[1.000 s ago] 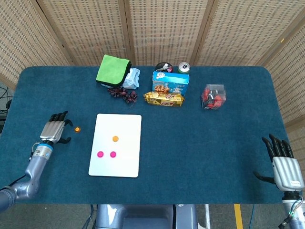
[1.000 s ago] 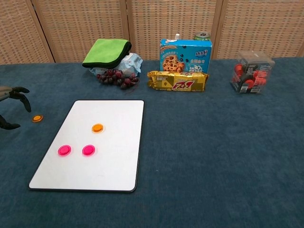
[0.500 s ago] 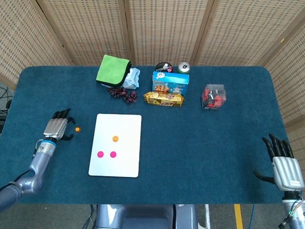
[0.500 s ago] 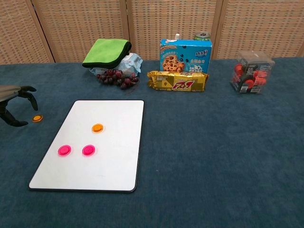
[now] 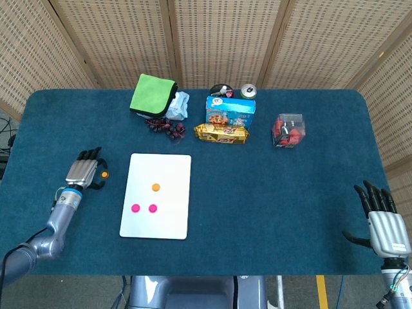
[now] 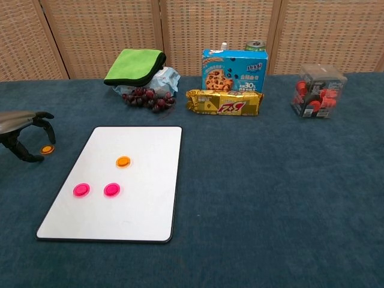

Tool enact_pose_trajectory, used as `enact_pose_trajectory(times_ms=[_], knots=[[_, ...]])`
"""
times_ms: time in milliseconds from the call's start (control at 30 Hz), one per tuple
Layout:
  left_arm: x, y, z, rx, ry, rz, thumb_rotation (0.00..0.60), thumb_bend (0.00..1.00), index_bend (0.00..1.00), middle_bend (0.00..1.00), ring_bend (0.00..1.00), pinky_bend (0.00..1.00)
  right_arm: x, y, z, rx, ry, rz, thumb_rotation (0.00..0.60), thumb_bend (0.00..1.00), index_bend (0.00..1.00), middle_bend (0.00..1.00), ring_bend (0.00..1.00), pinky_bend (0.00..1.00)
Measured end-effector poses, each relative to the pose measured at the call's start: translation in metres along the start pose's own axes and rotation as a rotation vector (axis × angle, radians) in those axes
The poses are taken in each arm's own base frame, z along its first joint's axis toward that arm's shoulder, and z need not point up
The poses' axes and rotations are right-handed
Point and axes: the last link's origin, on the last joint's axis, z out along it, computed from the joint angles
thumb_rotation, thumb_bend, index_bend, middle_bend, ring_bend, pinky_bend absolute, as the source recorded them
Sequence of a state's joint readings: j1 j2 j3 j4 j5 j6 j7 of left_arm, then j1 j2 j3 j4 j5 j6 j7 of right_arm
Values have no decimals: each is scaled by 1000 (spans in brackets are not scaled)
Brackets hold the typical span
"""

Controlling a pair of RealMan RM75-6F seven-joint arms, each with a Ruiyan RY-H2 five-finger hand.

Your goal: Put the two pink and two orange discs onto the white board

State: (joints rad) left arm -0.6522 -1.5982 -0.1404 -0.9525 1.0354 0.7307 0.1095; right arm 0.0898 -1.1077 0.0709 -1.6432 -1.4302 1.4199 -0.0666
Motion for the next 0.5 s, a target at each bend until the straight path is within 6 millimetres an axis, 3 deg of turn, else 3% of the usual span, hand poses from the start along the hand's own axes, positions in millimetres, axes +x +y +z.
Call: enact_pose_trajectory(times_ms=[167,500], knots=[[-3,2,1,3,-6,-4,600,369,507,0,0,0,0,0,0,-1,2,0,600,0,0,0,0,0],[-3,2,-1,7,4,6,600,370,549,0,0,0,0,0,0,-3,2,1,600,0,0,0,0,0]])
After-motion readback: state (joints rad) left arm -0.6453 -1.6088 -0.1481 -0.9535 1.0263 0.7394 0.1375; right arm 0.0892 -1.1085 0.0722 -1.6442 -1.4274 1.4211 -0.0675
